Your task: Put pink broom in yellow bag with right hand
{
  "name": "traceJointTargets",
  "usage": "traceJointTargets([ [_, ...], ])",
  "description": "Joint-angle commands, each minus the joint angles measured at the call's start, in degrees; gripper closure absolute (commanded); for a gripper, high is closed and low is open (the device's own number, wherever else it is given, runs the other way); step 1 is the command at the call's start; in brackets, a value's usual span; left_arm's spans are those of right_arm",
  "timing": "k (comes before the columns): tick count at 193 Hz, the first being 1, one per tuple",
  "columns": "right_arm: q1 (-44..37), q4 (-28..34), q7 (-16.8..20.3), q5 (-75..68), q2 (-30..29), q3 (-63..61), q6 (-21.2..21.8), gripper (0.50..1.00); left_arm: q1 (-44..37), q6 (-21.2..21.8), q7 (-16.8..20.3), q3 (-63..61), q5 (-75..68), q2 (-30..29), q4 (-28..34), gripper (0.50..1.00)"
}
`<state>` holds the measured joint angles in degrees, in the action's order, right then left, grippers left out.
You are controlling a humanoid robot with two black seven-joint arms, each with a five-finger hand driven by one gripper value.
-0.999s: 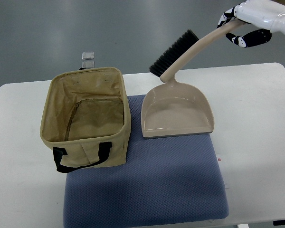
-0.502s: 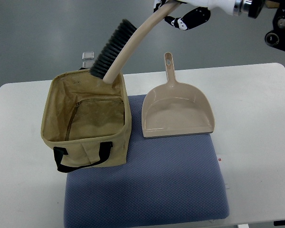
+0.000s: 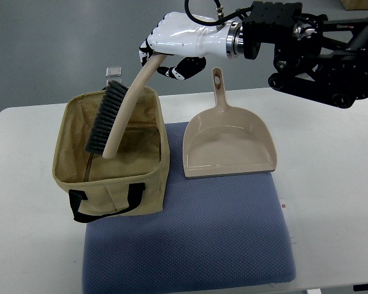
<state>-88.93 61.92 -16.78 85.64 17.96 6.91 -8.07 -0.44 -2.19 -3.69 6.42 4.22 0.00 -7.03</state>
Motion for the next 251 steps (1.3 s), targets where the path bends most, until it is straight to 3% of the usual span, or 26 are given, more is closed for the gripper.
traceJointTargets([
  [1, 1.3, -0.6, -0.1, 0.2, -1.1, -0.5, -0.2, 0.814, 0.0, 0.0, 0.0, 0.0, 0.0, 0.0, 0.0, 0.5],
  [6, 1.5, -0.6, -0.1, 0.1, -1.1, -0.6, -0.2, 0.771, 0.0, 0.0, 0.0, 0.0, 0.0, 0.0, 0.0, 0.5],
  [21, 2.0, -0.6, -0.2, 0.1, -1.2, -0.6, -0.2, 0.713, 0.0, 0.0, 0.0, 0.0, 0.0, 0.0, 0.0, 0.5],
  [32, 2.3, -0.6, -0.3, -0.4, -1.2, -0.7, -0.2, 0.644, 0.0, 0.0, 0.0, 0.0, 0.0, 0.0, 0.0, 0.5],
  [45, 2.4, -0.6, -0.4, -0.6, -1.1, -0.8, -0.2, 0.607, 0.0, 0.0, 0.0, 0.0, 0.0, 0.0, 0.0, 0.5],
  [93, 6.0, -0.6, -0.2, -1.0, 0.8, -9.5, 0.7, 0.605, 0.0, 0.0, 0.0, 0.0, 0.0, 0.0, 0.0, 0.5],
  [129, 11.7, -0.7, 0.2, -5.8, 4.1, -22.4, 6.9, 0.605, 0.0, 0.0, 0.0, 0.0, 0.0, 0.0, 0.0, 0.5],
  [149, 16.0, -1.8, 0.5, -13.6, 6.1, -28.0, 8.9, 0.605, 0.0, 0.0, 0.0, -0.1, 0.0, 0.0, 0.0, 0.5],
  [198, 26.8, -9.5, 1.7, -38.7, 7.4, -38.9, 8.9, 0.605, 0.0, 0.0, 0.0, 0.0, 0.0, 0.0, 0.0, 0.5],
  [251, 38.3, -14.0, 1.8, -50.6, 6.6, -52.3, 9.0, 0.603, 0.0, 0.0, 0.0, 0.0, 0.0, 0.0, 0.0, 0.5],
])
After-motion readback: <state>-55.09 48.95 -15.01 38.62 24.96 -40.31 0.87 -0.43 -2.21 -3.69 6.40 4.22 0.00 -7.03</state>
